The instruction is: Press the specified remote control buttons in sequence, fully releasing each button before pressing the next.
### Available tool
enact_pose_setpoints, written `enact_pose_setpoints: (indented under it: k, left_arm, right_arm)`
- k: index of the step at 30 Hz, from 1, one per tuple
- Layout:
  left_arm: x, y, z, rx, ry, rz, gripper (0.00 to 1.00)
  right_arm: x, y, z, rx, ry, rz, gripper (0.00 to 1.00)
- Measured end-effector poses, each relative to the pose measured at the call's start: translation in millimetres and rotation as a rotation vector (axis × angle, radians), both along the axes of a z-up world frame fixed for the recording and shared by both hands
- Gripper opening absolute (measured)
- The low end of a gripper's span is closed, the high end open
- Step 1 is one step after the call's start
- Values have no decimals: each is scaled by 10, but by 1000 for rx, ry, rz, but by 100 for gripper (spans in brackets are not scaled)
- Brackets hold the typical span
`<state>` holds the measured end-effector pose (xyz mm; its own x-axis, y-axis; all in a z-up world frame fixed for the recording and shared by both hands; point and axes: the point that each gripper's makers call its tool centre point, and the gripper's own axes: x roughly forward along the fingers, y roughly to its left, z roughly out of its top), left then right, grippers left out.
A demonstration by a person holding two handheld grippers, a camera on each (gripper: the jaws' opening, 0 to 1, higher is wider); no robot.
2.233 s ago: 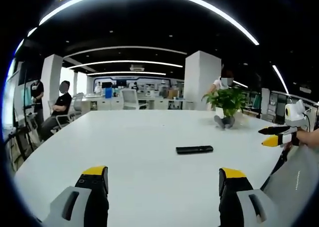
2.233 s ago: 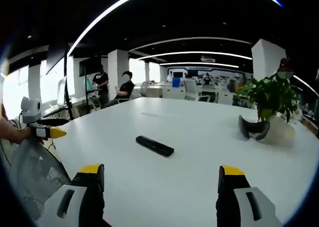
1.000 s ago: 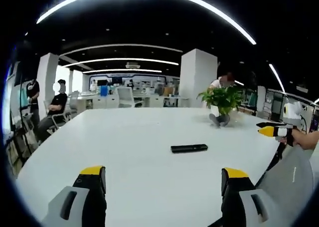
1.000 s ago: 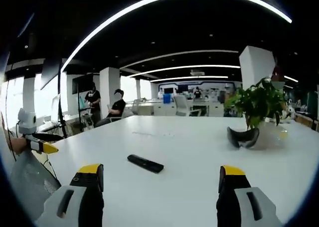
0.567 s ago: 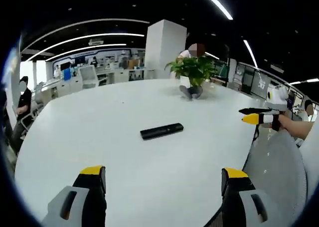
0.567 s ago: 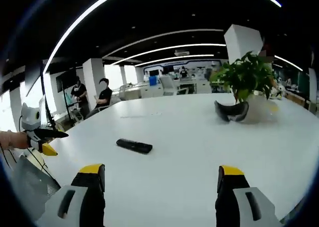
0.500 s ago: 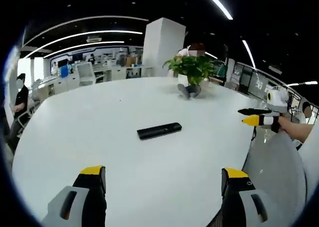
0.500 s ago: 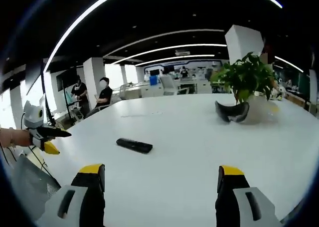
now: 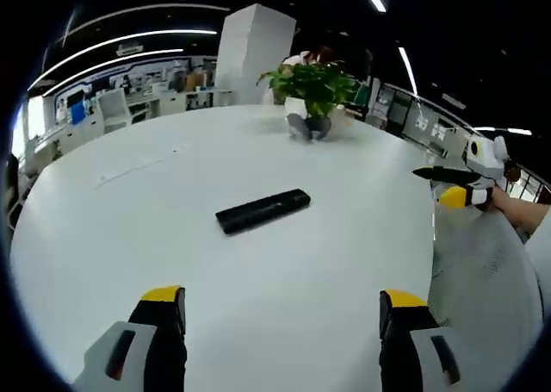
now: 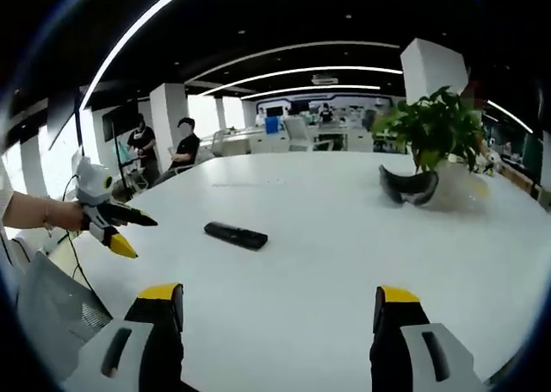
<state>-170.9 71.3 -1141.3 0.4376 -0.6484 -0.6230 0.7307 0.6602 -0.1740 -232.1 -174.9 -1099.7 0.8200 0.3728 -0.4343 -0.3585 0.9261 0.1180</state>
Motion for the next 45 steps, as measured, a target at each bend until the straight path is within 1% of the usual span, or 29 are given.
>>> enact_pose_setpoints:
  k: [2, 3, 4, 6, 10, 12, 14, 16, 19, 25, 30, 32, 34, 35, 37, 38, 42, 43, 45]
  left_arm:
    - [82, -5, -42, 37, -1, -20, 94]
    - [93, 10, -76, 64, 19, -30, 92]
    - [113, 6, -95, 80, 25, -41, 91]
    - [196, -38, -106, 90, 14, -65, 91]
    - [288, -84, -127, 94, 28, -92, 92]
    - [313, -93, -152, 104, 33, -112, 92]
    - [336, -93, -195, 129, 35, -144, 92]
    - [356, -101, -219, 137, 34, -165, 92]
    - [402, -98, -270, 151, 57, -189, 92]
    - [561, -113, -283, 167, 58, -210, 91]
    - [686, -143, -280, 211, 47, -255, 90]
    - [714, -159, -303, 219, 59, -277, 90]
    - [719, -157, -349, 223, 93, -295, 88]
    - [720, -136, -385, 242, 112, -307, 87]
    - [743, -124, -418, 266, 111, -326, 82]
    - [755, -122, -434, 278, 108, -335, 82]
    - [834, -82, -510, 362, 82, -366, 83]
    - [842, -105, -526, 361, 90, -364, 83]
    - [863, -138, -510, 357, 83, -370, 83]
  right_arm:
    - [-2, 1, -12, -1, 5, 2, 90]
    - [-5, 3, -19, -3, 8, 5, 90]
    - [-7, 5, -21, -4, 9, 6, 89]
    - [-11, 17, -37, -10, 16, 14, 89]
    - [-20, 22, -58, -15, 27, 16, 88]
    - [-22, 25, -63, -8, 31, 17, 88]
    - [-23, 28, -71, -8, 35, 19, 87]
    - [-27, 45, -80, -10, 40, 29, 86]
    - [-36, 65, -94, -21, 45, 43, 86]
    - [-51, 83, -114, -24, 57, 54, 84]
    - [-63, 104, -143, -32, 72, 69, 83]
    - [-73, 118, -159, -37, 80, 78, 82]
    - [-77, 120, -168, -44, 83, 82, 82]
    - [-80, 121, -172, -46, 85, 84, 82]
    - [-85, 124, -177, -44, 88, 85, 81]
    - [-85, 124, -176, -42, 89, 85, 80]
    - [-91, 131, -185, -30, 101, 88, 77]
    - [-94, 132, -190, -31, 104, 89, 77]
    - [-94, 137, -197, -38, 107, 95, 76]
